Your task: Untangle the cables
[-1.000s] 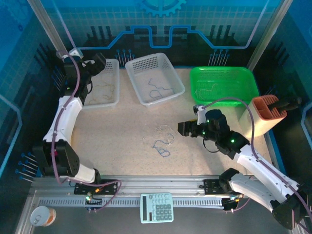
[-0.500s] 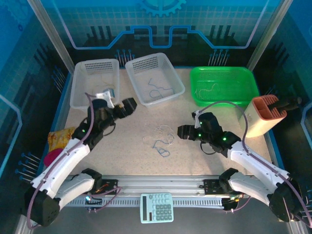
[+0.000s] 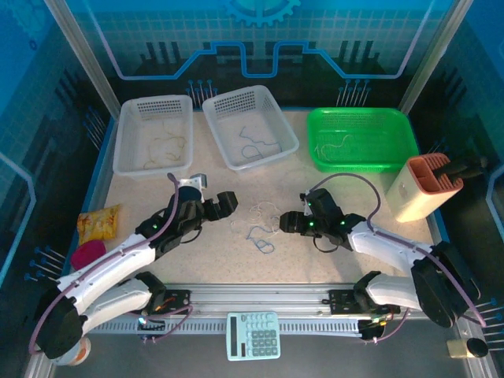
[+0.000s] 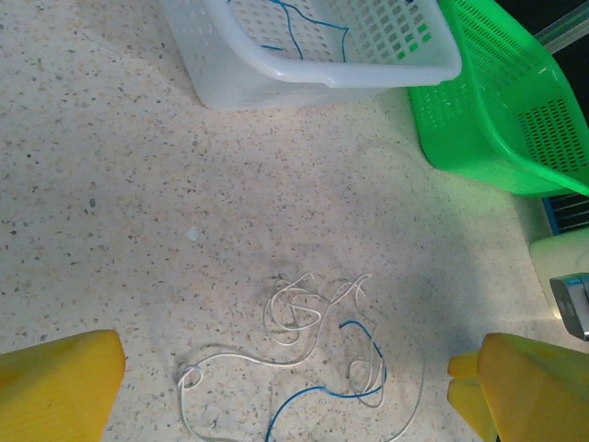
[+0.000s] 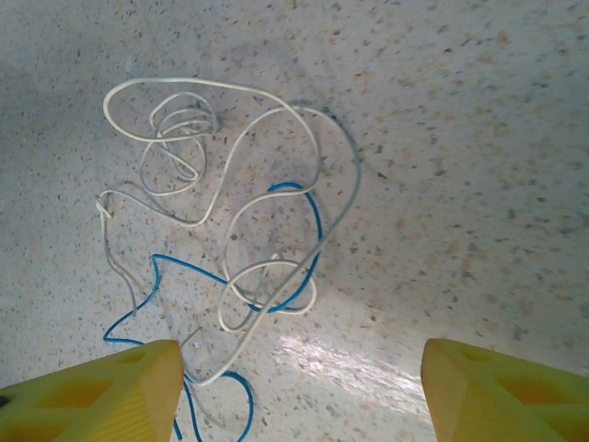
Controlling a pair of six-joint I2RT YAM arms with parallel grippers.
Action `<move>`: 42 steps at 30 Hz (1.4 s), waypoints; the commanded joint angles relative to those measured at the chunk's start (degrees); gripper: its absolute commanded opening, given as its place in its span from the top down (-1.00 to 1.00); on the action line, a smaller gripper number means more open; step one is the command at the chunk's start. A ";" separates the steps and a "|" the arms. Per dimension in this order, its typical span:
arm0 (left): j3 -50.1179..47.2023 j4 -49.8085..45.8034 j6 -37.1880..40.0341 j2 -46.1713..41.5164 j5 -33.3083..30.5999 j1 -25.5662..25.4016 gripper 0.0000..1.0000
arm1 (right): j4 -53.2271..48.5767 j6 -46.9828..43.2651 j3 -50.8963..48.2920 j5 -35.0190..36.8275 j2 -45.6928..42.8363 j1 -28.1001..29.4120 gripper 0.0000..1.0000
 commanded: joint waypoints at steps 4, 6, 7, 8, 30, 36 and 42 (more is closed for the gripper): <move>-1.19 2.03 -1.66 -0.14 -1.91 -0.81 -0.98 | 6.14 2.01 1.10 -2.31 5.05 1.69 -0.34; -1.10 2.12 -1.66 -0.22 -1.91 -0.88 -0.99 | 7.26 2.38 1.56 -2.76 6.71 1.90 -0.29; -1.01 2.12 -1.66 -0.14 -1.93 -0.85 -0.98 | 7.86 2.53 1.69 -3.06 7.26 2.03 -0.22; -0.96 2.17 -1.66 -0.14 -1.93 -0.93 -0.98 | 8.41 2.64 1.92 -3.35 7.91 2.08 -0.13; -0.22 4.54 -3.55 -1.38 0.95 -1.25 -0.98 | -5.03 -17.64 20.27 -2.80 -1.11 1.97 1.00; 1.34 6.34 -3.73 -0.45 3.69 -1.28 -0.98 | -6.17 -18.60 23.48 -3.43 -4.68 1.55 1.00; 2.37 9.76 -2.15 -0.23 7.95 -1.31 -0.98 | -6.06 -17.37 24.95 -4.68 -6.42 1.19 1.00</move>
